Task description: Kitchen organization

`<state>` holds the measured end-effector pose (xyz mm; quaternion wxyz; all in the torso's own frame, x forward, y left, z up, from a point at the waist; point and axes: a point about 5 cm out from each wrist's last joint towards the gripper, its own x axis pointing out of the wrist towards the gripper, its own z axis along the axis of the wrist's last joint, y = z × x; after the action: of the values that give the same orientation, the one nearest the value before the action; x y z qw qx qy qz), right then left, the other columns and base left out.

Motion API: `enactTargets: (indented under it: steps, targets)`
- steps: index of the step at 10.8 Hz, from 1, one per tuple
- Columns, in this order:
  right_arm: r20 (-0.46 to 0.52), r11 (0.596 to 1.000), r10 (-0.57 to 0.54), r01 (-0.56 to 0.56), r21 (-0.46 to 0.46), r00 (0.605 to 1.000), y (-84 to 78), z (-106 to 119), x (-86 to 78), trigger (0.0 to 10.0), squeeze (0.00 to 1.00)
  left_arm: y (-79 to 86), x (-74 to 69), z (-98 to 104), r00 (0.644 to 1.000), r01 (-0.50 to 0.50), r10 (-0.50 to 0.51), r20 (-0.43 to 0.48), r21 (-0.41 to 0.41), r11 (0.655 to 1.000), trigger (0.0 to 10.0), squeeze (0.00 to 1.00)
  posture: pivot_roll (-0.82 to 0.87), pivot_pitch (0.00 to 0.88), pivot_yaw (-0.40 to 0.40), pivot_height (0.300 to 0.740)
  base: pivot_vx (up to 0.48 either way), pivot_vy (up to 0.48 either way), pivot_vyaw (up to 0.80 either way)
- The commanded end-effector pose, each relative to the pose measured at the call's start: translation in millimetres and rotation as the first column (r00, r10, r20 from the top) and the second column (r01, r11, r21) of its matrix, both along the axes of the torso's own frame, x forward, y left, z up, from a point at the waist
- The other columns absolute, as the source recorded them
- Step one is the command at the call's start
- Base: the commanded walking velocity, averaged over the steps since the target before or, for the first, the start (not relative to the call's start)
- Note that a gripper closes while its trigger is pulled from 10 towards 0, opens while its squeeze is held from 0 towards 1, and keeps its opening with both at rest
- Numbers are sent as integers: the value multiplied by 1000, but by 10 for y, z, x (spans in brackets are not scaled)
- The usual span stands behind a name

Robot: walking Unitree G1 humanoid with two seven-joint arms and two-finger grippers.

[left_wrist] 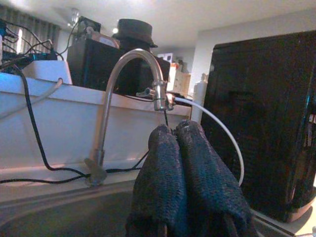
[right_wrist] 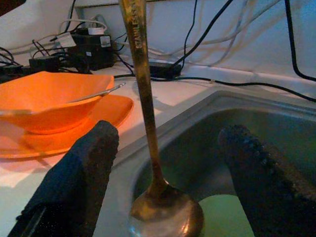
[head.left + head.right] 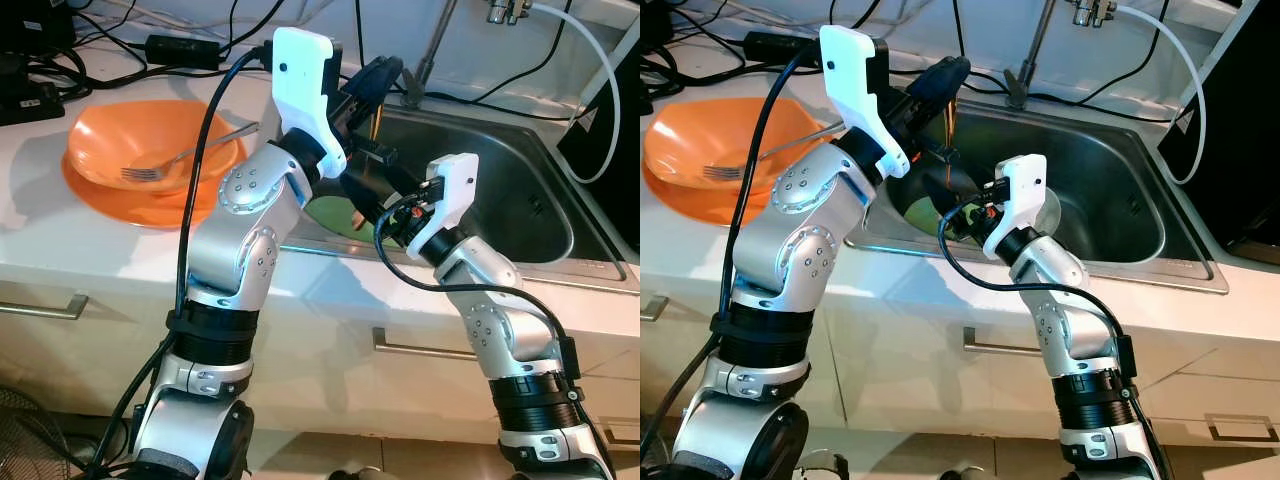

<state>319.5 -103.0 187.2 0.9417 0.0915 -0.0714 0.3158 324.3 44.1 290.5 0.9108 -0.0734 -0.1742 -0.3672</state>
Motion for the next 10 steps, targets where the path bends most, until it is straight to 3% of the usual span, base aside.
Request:
enactTargets:
  steps: [1,10]
  targets:
    - [2,1000,-25,25,-17,1000,-23,3,30,0,0,-80,-65,28,999,46,-46,17,13,999,10000,0,-15,56,-149,719,0,0,0]
    - [-24,996,-90,89,-9,996,-40,-100,87,0,0,-103,-81,-6,997,73,-73,-5,27,997,10000,0,-11,58,-149,719,0,0,0]
